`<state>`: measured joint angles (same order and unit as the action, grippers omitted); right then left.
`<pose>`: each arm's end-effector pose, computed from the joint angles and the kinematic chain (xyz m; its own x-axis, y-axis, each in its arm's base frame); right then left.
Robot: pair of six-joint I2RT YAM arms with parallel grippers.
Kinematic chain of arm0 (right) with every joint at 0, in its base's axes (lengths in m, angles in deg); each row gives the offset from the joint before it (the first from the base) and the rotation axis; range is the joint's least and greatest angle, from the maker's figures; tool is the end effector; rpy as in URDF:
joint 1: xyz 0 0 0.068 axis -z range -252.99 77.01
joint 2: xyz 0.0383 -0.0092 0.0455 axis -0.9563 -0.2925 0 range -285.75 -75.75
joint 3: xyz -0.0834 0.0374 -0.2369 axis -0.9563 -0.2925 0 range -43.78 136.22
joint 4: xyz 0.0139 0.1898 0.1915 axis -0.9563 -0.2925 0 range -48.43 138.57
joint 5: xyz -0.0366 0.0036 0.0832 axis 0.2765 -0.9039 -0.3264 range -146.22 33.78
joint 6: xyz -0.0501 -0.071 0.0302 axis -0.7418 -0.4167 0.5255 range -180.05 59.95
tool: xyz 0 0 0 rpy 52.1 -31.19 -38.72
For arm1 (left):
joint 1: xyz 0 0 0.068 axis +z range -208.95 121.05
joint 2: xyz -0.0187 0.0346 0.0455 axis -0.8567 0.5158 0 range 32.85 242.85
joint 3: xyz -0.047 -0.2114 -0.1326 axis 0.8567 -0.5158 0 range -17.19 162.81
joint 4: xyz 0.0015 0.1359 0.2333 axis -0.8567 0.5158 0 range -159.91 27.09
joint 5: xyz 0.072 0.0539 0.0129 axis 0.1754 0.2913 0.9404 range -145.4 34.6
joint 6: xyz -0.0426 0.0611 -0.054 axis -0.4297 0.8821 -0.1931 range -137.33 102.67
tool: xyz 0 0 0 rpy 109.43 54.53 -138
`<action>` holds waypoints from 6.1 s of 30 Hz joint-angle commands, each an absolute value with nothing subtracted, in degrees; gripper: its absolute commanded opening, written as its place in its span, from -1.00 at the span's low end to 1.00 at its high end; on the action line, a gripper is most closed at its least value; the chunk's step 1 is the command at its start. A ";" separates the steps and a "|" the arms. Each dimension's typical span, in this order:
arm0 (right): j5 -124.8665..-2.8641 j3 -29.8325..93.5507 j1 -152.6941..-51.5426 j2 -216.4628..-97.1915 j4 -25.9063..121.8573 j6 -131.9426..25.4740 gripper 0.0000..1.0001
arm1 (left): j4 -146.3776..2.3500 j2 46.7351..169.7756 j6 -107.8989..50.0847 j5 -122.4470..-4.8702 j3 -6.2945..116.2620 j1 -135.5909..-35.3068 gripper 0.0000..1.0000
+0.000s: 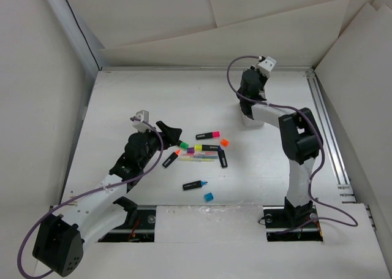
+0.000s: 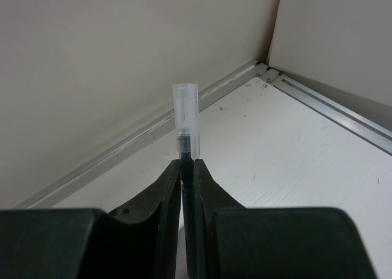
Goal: Sort the stationery into containers
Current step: Place the pen in the storage box, then pick up the pen from the center of the board.
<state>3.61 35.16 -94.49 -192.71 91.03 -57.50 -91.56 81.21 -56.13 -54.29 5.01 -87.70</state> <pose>0.4757 0.1106 0.2311 0.0993 0.0632 -0.9930 0.6140 0.7814 0.1112 0.2359 -0.1276 0.2257 -0.3446 -0.5256 -0.7778 0.3183 0.7141 -0.6235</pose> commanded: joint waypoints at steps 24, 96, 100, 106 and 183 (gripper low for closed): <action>7.76 34.18 -98.13 -191.94 94.45 -59.08 -0.53 | -93.12 78.73 -55.30 -54.43 5.49 -87.43 0.28; -45.76 19.33 -130.82 -178.05 40.75 -41.06 -0.18 | -87.58 74.25 -54.24 -41.86 6.55 -87.43 0.35; -47.26 19.33 -130.82 -178.58 40.75 -41.06 -0.18 | -88.10 73.72 -54.24 -41.86 6.55 -87.43 0.35; -46.64 19.33 -130.82 -179.11 40.75 -41.06 -0.18 | -88.10 73.72 -54.24 -42.48 6.55 -87.43 0.35; -14.58 21.01 -114.86 -158.19 61.29 -37.37 -0.88 | -90.65 76.00 -54.77 -49.15 6.10 -87.43 0.32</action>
<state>-25.85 19.25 -119.49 -161.61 49.67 -38.92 -87.32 75.24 -54.71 -46.14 5.08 -87.70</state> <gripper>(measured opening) 0.173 0.663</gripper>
